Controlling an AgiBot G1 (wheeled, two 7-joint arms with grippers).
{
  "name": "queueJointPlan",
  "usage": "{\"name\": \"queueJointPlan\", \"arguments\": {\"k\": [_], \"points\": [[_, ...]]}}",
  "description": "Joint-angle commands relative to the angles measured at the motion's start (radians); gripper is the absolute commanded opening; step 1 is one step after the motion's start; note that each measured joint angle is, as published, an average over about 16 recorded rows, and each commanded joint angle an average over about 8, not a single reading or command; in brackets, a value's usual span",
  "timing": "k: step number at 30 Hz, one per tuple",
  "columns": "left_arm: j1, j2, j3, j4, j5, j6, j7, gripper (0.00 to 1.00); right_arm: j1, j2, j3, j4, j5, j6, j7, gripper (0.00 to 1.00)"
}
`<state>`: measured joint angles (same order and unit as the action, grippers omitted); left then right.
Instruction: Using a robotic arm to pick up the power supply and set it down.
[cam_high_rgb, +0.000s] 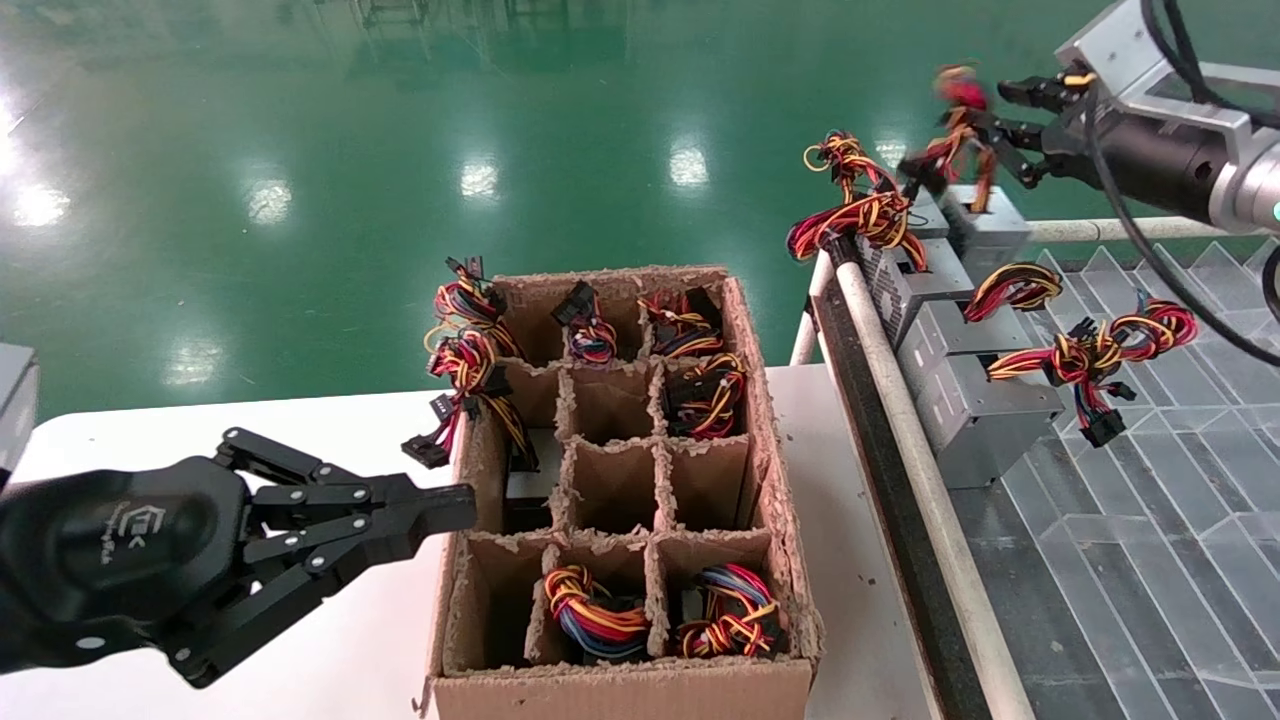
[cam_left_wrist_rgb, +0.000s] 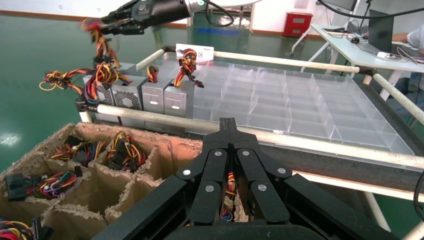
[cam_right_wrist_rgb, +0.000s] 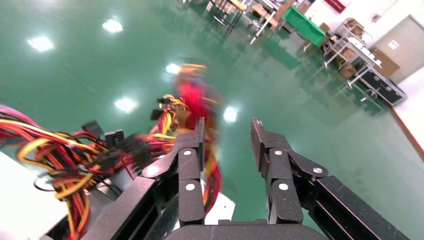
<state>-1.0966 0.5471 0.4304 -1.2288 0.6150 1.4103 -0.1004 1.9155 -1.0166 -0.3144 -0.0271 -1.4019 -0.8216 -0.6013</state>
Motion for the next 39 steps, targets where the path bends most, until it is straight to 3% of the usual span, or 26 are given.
{"name": "queueJointPlan", "arguments": {"k": [1,9,20,22,27,30,39], "points": [[0.000,0.000,0.000,0.000,0.000,0.000,0.000,0.00,-0.002,0.002,0.008,0.003,0.011,-0.012,0.012,1.00],[0.000,0.000,0.000,0.000,0.000,0.000,0.000,0.00,-0.001,0.006,0.017,0.012,0.024,-0.042,0.038,1.00],[0.000,0.000,0.000,0.000,0.000,0.000,0.000,0.02,-0.037,0.046,0.058,0.074,0.109,-0.161,0.097,1.00],[0.000,0.000,0.000,0.000,0.000,0.000,0.000,0.12,-0.061,0.055,0.054,0.113,0.123,-0.169,0.119,1.00],[0.000,0.000,0.000,0.000,0.000,0.000,0.000,0.74,-0.131,0.087,0.052,0.221,0.172,-0.214,0.179,1.00],[0.000,0.000,0.000,0.000,0.000,0.000,0.000,1.00,-0.173,0.105,0.051,0.285,0.201,-0.241,0.215,1.00],[0.000,0.000,0.000,0.000,0.000,0.000,0.000,1.00,-0.299,0.162,0.048,0.479,0.290,-0.323,0.323,1.00]]}}
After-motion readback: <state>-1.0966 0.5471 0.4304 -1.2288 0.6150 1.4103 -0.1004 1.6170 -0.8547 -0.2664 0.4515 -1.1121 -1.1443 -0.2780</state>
